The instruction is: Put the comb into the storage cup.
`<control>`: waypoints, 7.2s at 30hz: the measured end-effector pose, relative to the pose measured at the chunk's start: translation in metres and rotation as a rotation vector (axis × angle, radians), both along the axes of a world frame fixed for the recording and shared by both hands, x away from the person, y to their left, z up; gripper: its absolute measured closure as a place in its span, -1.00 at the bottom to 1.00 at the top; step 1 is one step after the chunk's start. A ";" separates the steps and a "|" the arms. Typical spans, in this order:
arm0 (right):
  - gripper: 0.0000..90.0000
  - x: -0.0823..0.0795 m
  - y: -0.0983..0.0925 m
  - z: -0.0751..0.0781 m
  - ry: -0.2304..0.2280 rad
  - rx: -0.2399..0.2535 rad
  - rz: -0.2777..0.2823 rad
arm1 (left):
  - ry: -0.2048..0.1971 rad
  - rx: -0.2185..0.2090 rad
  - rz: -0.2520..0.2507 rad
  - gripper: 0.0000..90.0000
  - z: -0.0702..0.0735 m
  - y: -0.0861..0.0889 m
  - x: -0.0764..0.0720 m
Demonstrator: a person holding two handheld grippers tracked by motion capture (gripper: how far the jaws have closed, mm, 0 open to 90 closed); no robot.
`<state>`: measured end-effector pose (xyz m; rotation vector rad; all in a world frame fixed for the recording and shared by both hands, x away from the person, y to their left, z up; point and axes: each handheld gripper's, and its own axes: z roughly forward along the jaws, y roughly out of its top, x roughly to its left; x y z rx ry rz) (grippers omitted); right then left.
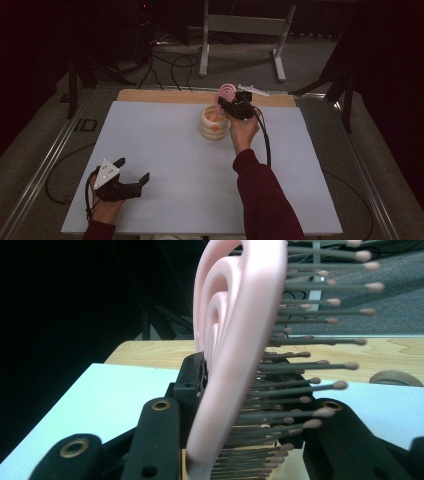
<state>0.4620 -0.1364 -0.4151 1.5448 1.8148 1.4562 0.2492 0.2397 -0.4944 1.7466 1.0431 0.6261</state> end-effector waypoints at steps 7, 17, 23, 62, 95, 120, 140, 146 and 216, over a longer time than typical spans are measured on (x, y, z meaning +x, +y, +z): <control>0.41 0.000 0.002 -0.001 0.001 -0.004 -0.008 | 0.001 0.001 0.000 -0.98 0.000 0.000 0.000; 0.41 -0.001 0.002 -0.004 0.004 0.007 -0.013 | 0.000 0.002 0.001 -0.98 0.000 0.000 0.000; 0.41 -0.001 -0.001 -0.007 0.009 0.033 -0.029 | 0.002 0.002 0.001 -0.98 0.000 -0.001 0.000; 0.40 0.000 -0.001 -0.012 0.014 0.037 -0.044 | 0.003 0.009 0.000 -0.98 -0.001 -0.002 0.000; 0.32 0.000 -0.011 -0.017 0.027 0.064 -0.055 | 0.005 0.011 0.003 -0.98 -0.001 -0.002 -0.001; -0.09 0.000 -0.016 -0.016 0.025 -0.022 -0.054 | 0.006 0.012 0.003 -0.98 -0.001 -0.002 -0.001; -0.66 -0.001 -0.022 -0.014 0.038 -0.092 -0.026 | 0.008 0.015 0.000 -0.98 -0.002 -0.003 -0.001; -0.75 -0.002 -0.025 -0.012 0.040 -0.111 -0.009 | 0.008 0.016 0.000 -0.98 -0.002 -0.003 -0.001; -0.80 -0.053 -0.091 -0.021 -0.011 -0.254 0.112 | -0.022 -0.024 0.037 -0.99 0.004 0.008 -0.005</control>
